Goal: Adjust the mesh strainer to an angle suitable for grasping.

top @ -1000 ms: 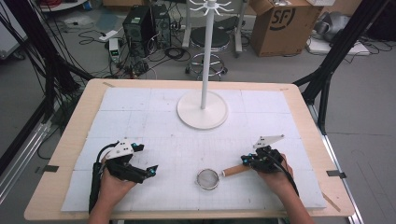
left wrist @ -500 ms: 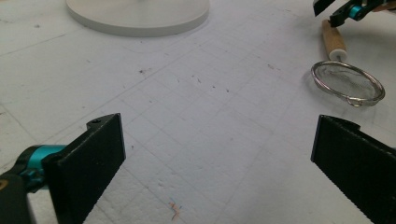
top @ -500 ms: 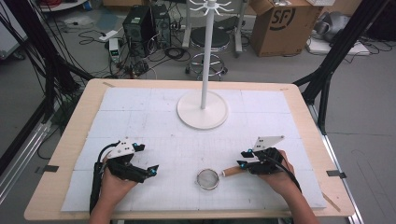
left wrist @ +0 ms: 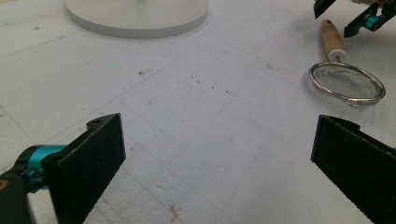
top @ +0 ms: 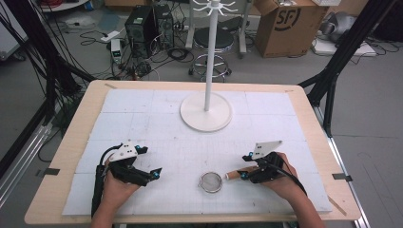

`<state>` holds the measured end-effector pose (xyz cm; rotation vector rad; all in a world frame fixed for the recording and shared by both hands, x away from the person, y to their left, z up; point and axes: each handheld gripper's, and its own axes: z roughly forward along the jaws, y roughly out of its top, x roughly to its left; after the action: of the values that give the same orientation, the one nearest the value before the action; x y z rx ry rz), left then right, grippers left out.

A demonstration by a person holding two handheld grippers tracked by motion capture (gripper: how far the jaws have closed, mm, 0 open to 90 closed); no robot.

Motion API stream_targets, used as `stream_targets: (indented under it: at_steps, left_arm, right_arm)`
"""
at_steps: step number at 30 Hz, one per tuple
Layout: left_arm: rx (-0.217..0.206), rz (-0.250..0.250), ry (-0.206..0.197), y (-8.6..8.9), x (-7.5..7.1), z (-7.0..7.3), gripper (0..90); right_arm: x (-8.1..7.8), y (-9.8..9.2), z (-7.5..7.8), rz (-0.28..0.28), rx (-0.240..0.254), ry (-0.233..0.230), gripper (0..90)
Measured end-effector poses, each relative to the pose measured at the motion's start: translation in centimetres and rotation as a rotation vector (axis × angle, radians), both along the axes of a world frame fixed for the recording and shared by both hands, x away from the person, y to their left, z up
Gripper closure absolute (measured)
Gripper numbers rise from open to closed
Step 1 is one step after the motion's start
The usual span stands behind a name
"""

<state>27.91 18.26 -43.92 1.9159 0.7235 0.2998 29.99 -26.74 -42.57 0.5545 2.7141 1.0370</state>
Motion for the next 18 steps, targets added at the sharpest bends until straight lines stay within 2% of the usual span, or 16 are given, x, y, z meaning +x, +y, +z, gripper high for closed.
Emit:
stream_targets:
  at_steps: [2,3,4,5,6,7,9,10,11,18]
  left_arm:
    - [0.001,0.000,0.000,0.0,0.0,0.0,3.5]
    - [0.001,0.001,-0.001,0.0,0.0,0.0,3.5]
    - [-0.003,0.001,0.000,0.0,0.0,0.0,3.5]
    - [-0.001,0.003,0.000,0.0,-0.1,0.0,3.5]
    - [-0.002,0.003,0.000,0.0,-0.1,0.0,3.5]
    - [-0.001,0.001,-0.001,0.0,-0.1,0.0,3.5]
    - [-0.004,0.003,0.000,0.0,-0.1,0.0,3.5]
    - [-0.003,0.003,-0.001,0.0,-0.1,0.0,3.5]
    - [-0.002,0.003,0.000,0.0,-0.1,0.0,3.5]
    - [0.001,0.011,0.001,0.0,0.0,0.0,3.5]
  right_arm:
    - [-0.1,0.3,-0.1,0.025,-0.005,0.008,40.3]
    - [-0.2,0.7,-0.4,0.054,-0.022,0.020,40.2]
    - [-0.2,0.7,-0.4,0.054,-0.022,0.020,40.2]
    - [-0.2,1.2,-0.8,0.084,-0.051,0.040,42.2]
    - [-0.2,1.2,-0.8,0.084,-0.051,0.040,42.2]
    - [-0.2,1.6,-1.1,0.095,-0.089,0.051,45.8]
    - [-0.1,1.7,-1.1,0.103,-0.085,0.042,47.2]
    - [-0.2,1.7,-1.0,0.095,-0.091,0.051,49.3]
    - [-0.1,1.8,-0.9,0.095,-0.084,0.042,54.1]
    - [0.0,2.3,-0.7,0.060,-0.088,0.019,59.8]
